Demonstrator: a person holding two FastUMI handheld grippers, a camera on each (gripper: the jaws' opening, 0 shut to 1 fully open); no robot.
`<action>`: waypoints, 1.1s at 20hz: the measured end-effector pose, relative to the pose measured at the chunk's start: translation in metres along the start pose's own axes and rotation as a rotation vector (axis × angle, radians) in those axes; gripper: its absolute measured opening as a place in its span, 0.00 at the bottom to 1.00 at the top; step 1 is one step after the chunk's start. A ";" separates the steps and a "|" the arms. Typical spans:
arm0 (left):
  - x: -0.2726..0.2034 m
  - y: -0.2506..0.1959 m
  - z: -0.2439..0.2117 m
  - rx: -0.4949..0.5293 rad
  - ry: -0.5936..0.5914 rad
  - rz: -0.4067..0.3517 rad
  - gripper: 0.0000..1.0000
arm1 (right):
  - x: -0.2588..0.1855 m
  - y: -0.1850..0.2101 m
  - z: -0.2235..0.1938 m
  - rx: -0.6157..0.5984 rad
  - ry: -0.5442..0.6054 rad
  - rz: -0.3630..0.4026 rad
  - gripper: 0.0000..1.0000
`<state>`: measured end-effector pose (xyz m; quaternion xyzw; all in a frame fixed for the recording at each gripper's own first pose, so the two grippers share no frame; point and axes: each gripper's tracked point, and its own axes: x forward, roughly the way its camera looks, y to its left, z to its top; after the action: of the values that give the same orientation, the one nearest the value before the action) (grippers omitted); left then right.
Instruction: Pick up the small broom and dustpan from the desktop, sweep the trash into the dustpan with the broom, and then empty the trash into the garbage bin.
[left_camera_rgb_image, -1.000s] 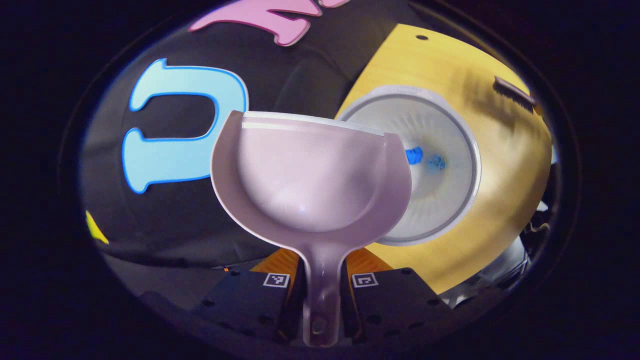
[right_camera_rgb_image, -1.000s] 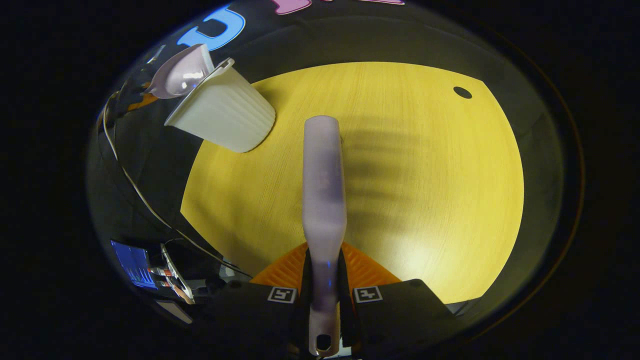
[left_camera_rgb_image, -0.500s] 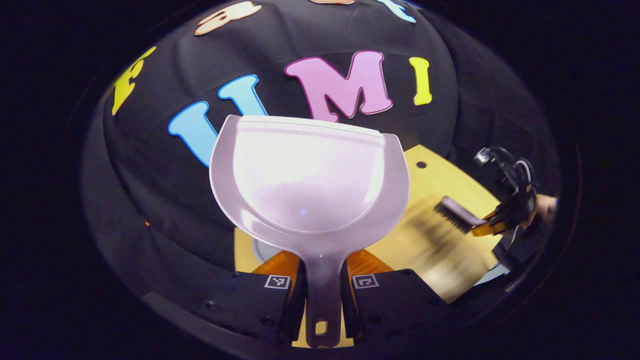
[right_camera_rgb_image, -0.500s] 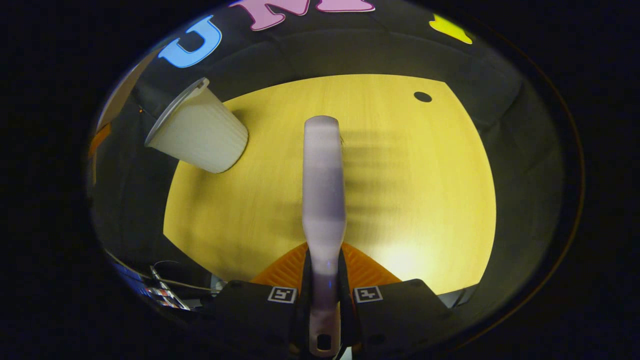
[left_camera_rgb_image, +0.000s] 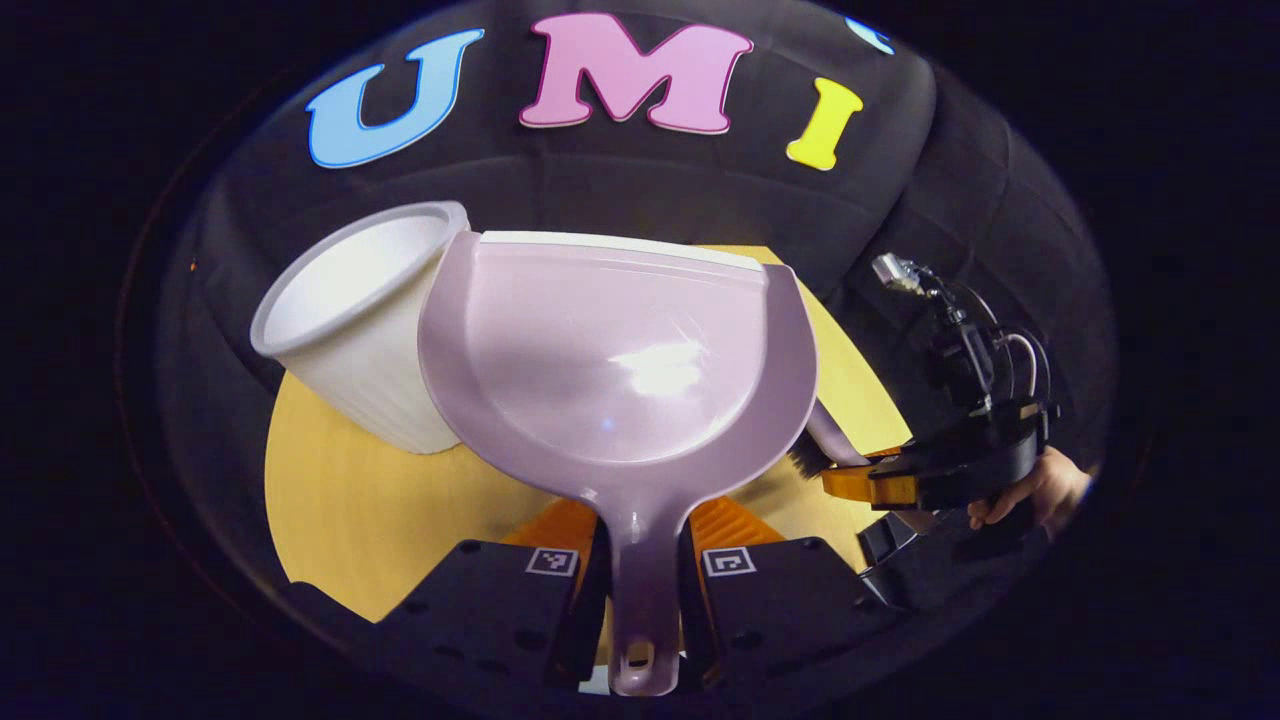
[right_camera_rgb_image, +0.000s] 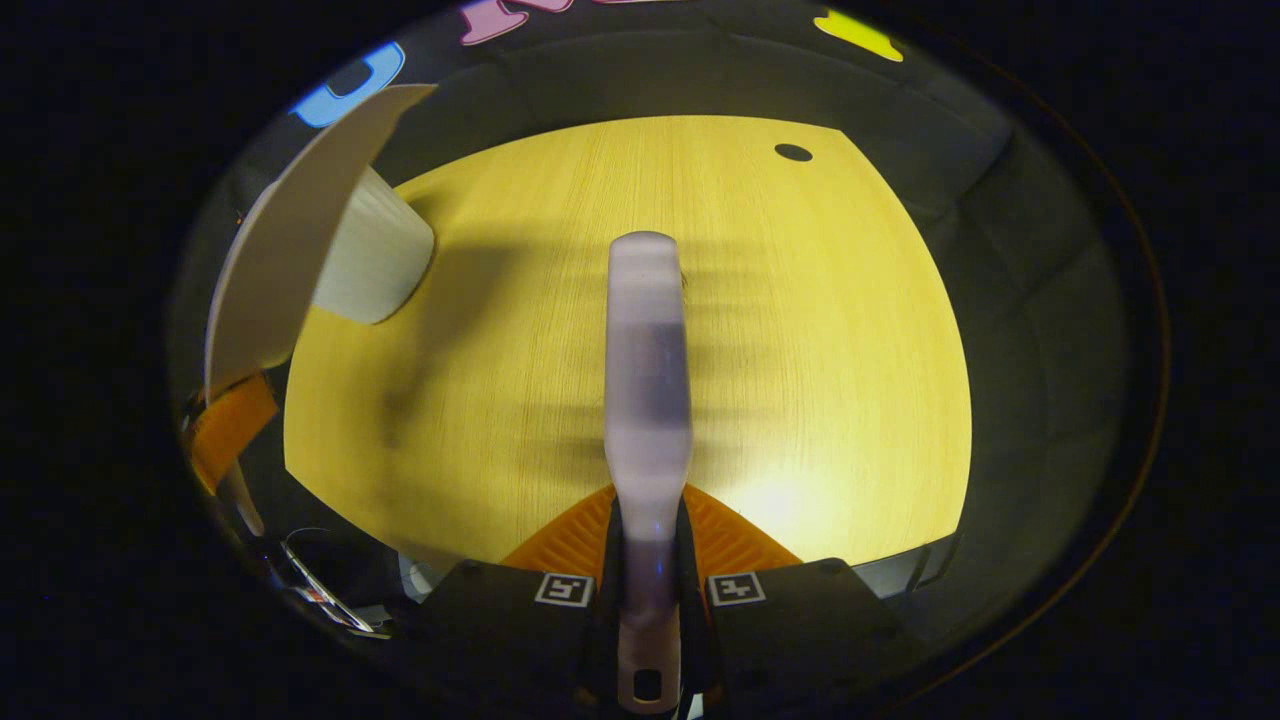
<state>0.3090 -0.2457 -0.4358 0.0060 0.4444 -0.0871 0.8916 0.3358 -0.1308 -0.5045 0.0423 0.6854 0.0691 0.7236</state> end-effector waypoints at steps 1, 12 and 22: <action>0.012 0.001 -0.007 -0.032 0.034 0.018 0.29 | 0.013 0.004 -0.001 0.000 0.010 0.001 0.28; 0.021 -0.009 -0.048 -0.290 0.339 0.019 0.29 | 0.072 0.029 0.026 0.021 0.086 -0.050 0.28; 0.018 -0.011 -0.046 -0.240 0.349 0.030 0.35 | 0.078 0.030 0.016 0.023 0.155 -0.042 0.31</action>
<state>0.2812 -0.2556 -0.4768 -0.0786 0.5993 -0.0176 0.7965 0.3548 -0.0880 -0.5759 0.0310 0.7408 0.0490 0.6692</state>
